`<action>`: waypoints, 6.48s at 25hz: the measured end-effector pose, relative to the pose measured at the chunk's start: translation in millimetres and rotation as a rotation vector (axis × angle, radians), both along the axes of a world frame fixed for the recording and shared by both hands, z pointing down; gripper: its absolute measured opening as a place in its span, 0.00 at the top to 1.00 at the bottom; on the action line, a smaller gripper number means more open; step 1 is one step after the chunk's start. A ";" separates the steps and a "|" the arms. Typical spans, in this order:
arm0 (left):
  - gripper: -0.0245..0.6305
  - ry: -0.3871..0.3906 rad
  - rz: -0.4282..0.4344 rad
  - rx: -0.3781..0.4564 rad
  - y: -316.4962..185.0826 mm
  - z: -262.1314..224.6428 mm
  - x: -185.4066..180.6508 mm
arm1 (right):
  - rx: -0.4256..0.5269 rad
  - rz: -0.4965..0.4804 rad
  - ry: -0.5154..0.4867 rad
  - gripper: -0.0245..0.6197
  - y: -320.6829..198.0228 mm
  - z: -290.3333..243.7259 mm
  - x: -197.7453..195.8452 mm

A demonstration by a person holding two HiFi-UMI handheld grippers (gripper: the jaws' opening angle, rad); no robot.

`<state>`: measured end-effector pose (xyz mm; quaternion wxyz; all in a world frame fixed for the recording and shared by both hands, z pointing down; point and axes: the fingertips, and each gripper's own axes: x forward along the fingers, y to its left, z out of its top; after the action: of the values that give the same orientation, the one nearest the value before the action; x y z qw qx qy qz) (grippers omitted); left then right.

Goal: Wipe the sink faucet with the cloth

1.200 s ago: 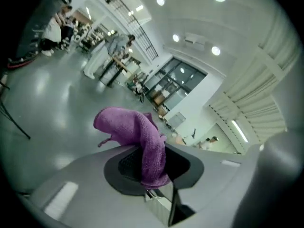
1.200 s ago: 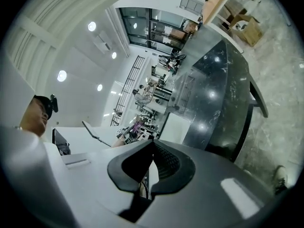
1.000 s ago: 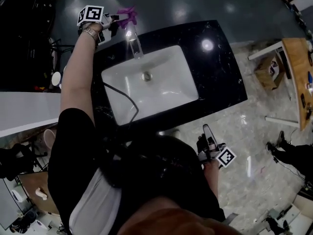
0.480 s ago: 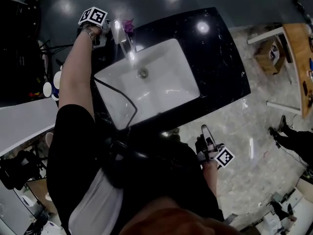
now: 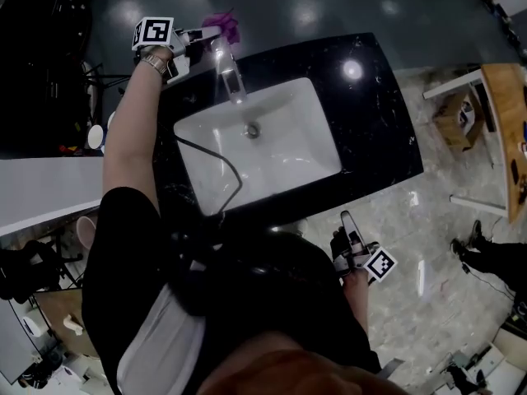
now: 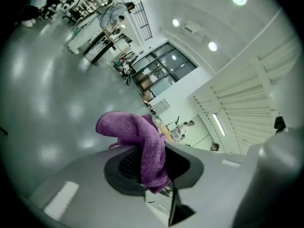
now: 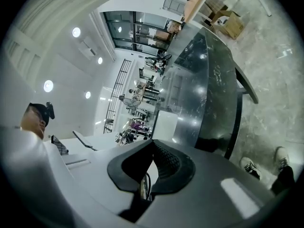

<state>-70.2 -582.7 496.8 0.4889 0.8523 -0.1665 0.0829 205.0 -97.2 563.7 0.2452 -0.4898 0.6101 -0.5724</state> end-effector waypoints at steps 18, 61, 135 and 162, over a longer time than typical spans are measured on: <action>0.82 -0.057 0.132 0.171 166.1 -60.8 21.8 | 0.094 -0.108 -0.045 0.95 10.0 -16.6 20.5; 0.83 0.174 -0.067 -0.198 230.6 50.4 12.5 | 0.016 -0.101 -0.105 0.95 13.8 6.4 16.6; 0.83 0.277 -0.190 -0.001 729.8 5.3 26.7 | 0.207 -1.092 -0.214 0.51 213.1 -61.7 -243.6; 0.95 0.314 -0.270 -0.033 751.1 22.3 53.8 | 0.338 -0.710 0.204 0.78 119.5 -74.4 -33.0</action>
<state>-16.4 168.4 519.1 0.5294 0.8166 -0.1994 -0.1144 171.9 22.2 489.3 0.0477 -0.2559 0.8481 -0.4615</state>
